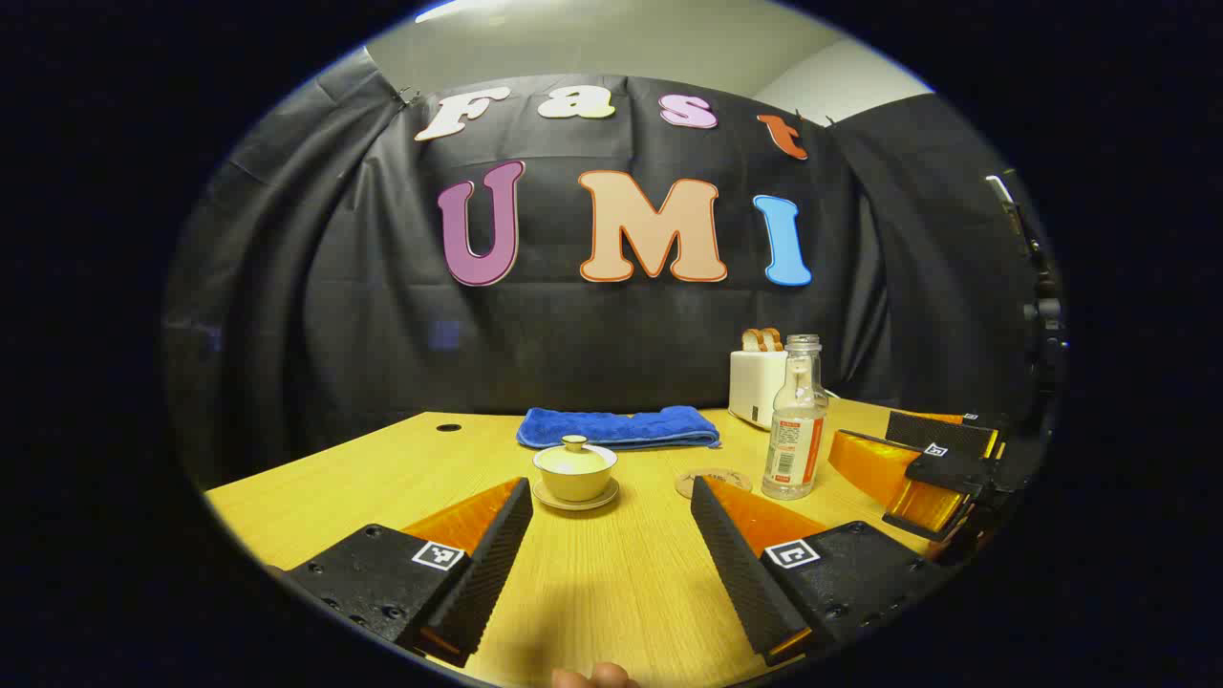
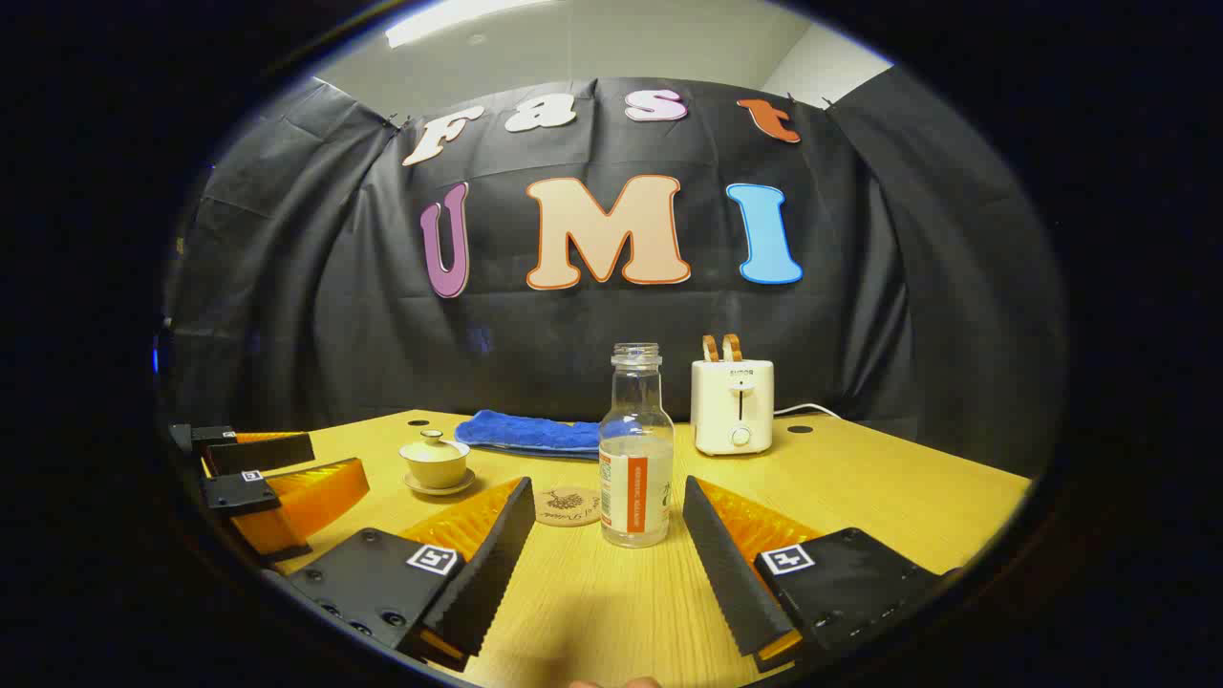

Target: Open the teacup lid with one hand, grasp the water bottle and pour water into the teacup with the other hand; after pouring, place the water bottle on the coaster and then close the teacup lid.

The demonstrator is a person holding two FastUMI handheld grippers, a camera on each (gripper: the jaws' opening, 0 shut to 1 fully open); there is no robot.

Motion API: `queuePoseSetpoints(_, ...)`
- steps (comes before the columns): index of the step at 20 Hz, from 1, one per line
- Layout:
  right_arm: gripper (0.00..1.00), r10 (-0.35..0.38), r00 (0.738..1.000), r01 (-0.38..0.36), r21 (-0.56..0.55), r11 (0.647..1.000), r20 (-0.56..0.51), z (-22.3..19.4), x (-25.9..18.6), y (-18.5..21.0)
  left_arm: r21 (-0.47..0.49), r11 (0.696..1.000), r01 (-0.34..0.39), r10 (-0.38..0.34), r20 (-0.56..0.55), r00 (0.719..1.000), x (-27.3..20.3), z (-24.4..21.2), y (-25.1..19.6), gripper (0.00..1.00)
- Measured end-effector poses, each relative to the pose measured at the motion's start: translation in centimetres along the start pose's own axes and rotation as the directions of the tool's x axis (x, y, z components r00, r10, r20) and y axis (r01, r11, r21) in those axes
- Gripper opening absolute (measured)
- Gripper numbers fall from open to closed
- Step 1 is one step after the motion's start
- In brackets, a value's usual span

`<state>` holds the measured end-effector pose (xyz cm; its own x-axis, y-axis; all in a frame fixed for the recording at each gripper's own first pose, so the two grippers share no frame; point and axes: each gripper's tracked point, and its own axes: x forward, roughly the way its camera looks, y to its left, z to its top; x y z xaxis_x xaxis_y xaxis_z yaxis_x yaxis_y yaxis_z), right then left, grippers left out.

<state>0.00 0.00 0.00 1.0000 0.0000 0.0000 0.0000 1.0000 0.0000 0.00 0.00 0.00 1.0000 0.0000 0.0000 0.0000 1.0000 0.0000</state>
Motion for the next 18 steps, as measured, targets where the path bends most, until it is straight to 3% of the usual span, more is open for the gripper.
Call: queuePoseSetpoints(18, 0.98, -0.01, 1.0, 0.01, 0.0, 1.0, 0.002, -0.08, -0.12, -0.15, -0.001, 1.0, 0.008, -0.008, 0.003, 1.0, 0.24, -0.08, -0.38, 0.98)
